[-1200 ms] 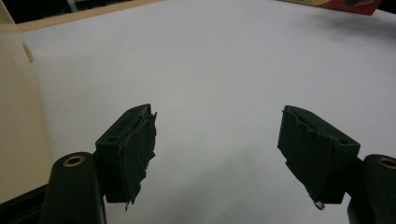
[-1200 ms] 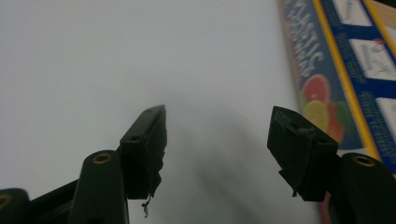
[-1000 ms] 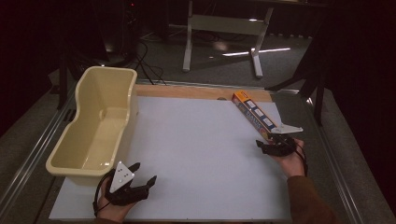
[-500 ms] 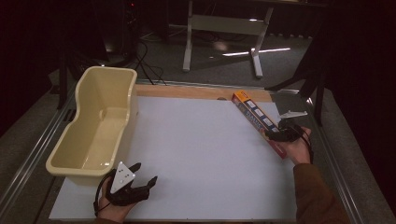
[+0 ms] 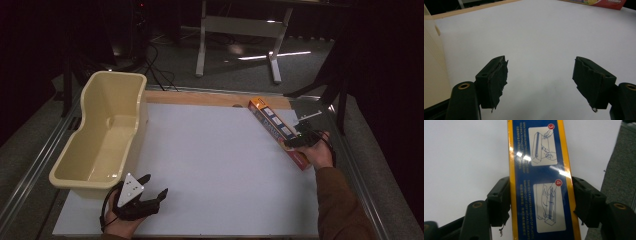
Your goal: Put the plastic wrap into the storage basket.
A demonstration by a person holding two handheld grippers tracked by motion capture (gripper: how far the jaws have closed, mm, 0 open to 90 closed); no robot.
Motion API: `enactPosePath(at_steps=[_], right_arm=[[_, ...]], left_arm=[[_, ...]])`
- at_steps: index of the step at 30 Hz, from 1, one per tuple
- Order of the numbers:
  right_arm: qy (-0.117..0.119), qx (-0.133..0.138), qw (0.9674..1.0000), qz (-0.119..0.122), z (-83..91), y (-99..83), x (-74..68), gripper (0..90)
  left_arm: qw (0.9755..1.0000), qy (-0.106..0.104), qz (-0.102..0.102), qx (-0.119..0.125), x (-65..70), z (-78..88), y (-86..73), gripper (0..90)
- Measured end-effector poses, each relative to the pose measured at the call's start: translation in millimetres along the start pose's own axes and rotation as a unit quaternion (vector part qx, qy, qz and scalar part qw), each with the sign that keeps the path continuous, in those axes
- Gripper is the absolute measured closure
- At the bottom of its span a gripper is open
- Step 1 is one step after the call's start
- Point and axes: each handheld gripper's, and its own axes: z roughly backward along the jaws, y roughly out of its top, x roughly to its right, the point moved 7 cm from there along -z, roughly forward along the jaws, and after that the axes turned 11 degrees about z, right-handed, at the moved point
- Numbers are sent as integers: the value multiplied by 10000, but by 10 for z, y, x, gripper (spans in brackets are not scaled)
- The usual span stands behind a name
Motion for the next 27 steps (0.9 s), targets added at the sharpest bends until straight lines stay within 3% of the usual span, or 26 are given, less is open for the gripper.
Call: enactPosePath(at_steps=[6, 10, 15, 20, 23, 27], right_arm=[[107, -356, 9991, 211, 89, -48, -128, 388], [146, -376, 9989, 251, 169, -152, -242, 388], [327, -255, 9986, 329, 389, -479, -522, 387], [556, -279, 9972, 404, 530, -686, -660, 381], [552, -251, 9971, 451, 530, -669, -671, 320], [642, -167, 9960, 607, 490, -435, -661, 243]], left_arm=[[10000, 9, -5, 15, 2, 12, 3, 274], [10000, 20, 18, 16, -4, 14, 2, 274], [10000, 18, 10, 10, 5, 9, -1, 274], [10000, 23, 11, -1, 4, -2, -2, 274], [10000, 4, -5, -30, 16, -21, -4, 274], [10000, -7, -41, -49, 28, -33, -4, 274]])
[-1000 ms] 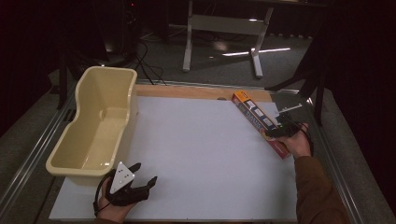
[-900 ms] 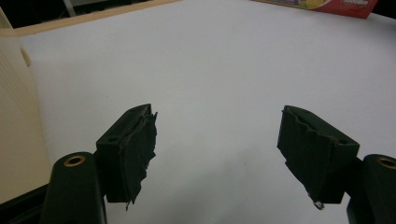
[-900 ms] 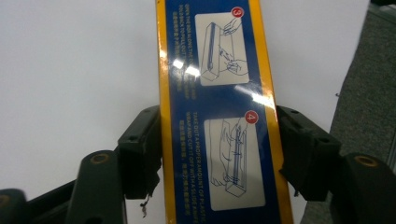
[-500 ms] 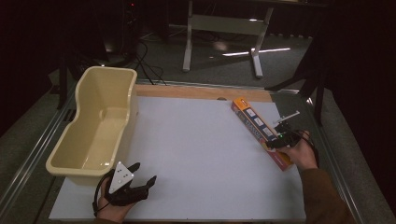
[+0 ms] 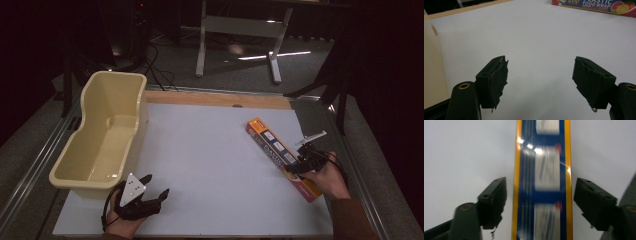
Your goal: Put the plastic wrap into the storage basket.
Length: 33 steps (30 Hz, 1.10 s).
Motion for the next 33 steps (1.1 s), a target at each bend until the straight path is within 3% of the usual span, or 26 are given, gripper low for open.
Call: enactPosePath(at_steps=[6, 9, 15, 17, 23, 27, 30, 33], right_arm=[[244, -358, 9990, 148, -190, 393, 106, 224], [418, -659, 9967, 200, -295, 508, 147, 244], [608, -1200, 9908, 145, -442, 543, 195, 318], [714, -1266, 9893, 132, -465, 545, 190, 330], [677, -1590, 9846, 276, -545, 515, 158, 324], [797, -1680, 9825, 106, -573, 490, 173, 355], [692, -1802, 9812, -63, -544, 503, 177, 385], [546, -1910, 9800, -76, -548, 511, 153, 391]], left_arm=[[10000, -19, 62, 58, -23, 30, 10, 274], [10000, -31, 57, 60, -19, 34, 7, 274], [10000, -41, 43, 56, -11, 36, 7, 274], [10000, -43, 45, 54, -12, 32, 7, 274], [10000, -49, 30, 41, -4, 26, 5, 275], [10000, -45, 42, 51, -11, 30, 8, 275], [10000, -45, 48, 55, -15, 29, 9, 275], [10000, -39, 54, 64, -16, 31, 10, 275]])
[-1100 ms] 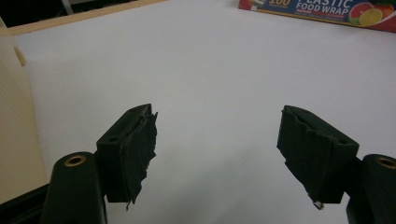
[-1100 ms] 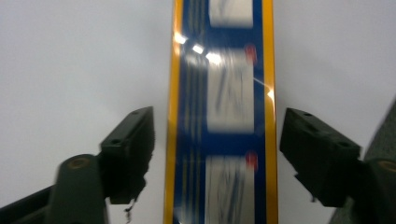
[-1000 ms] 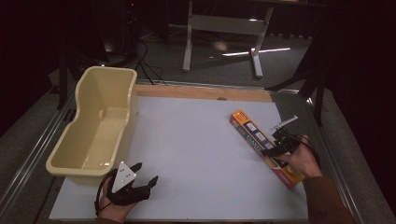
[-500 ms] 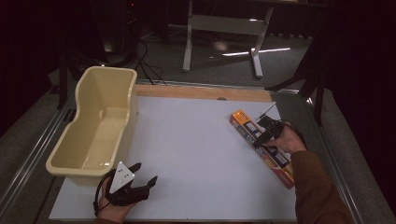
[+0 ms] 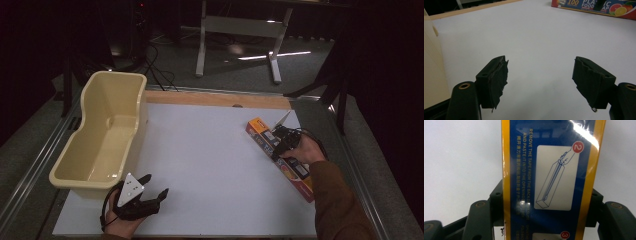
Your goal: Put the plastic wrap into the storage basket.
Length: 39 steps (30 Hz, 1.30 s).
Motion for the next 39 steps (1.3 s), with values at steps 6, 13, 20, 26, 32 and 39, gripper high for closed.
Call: enactPosePath(at_steps=[6, 13, 20, 26, 32, 39], right_arm=[[230, 86, 9995, -199, 21, -25, -85, 392], [244, 325, 9989, -241, 88, -100, -219, 393], [543, 767, 9944, -479, 199, -122, -436, 393], [709, 1210, 9887, -535, 346, -85, -686, 393], [743, 1456, 9859, -368, 507, 22, -897, 393], [1107, 1822, 9760, -435, 701, 198, -1088, 394]], left_arm=[[10000, 5, 3, -3, -3, -3, 1, 277], [10000, 1, -8, -15, 6, -9, 0, 282], [10000, -10, 6, -13, 5, -10, 0, 282], [10000, -19, -3, -6, 9, -7, 2, 281], [10000, -21, -3, -7, 8, -6, 3, 281], [10000, -26, -7, 6, 8, -1, 5, 281]])
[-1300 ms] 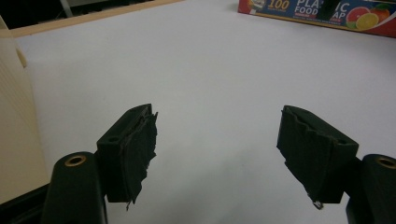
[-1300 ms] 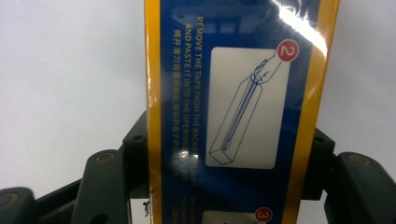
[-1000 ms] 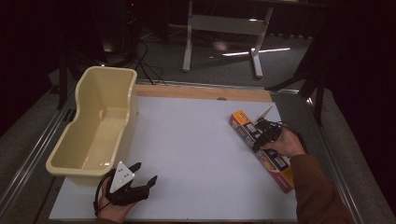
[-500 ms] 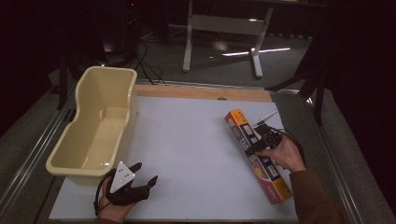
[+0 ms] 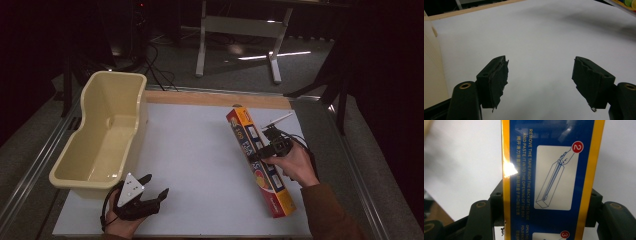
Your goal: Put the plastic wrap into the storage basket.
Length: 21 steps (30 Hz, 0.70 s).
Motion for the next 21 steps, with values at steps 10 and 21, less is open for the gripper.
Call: enactPosePath(at_steps=[10, 21], right_arm=[[297, 444, 9986, 31, 83, 264, -281, 394], [748, 854, 9934, 151, 110, 555, -690, 394]], left_arm=[[10000, -14, -9, 2, 6, 0, 2, 281], [10000, -19, -2, 18, 6, 2, 5, 280]])
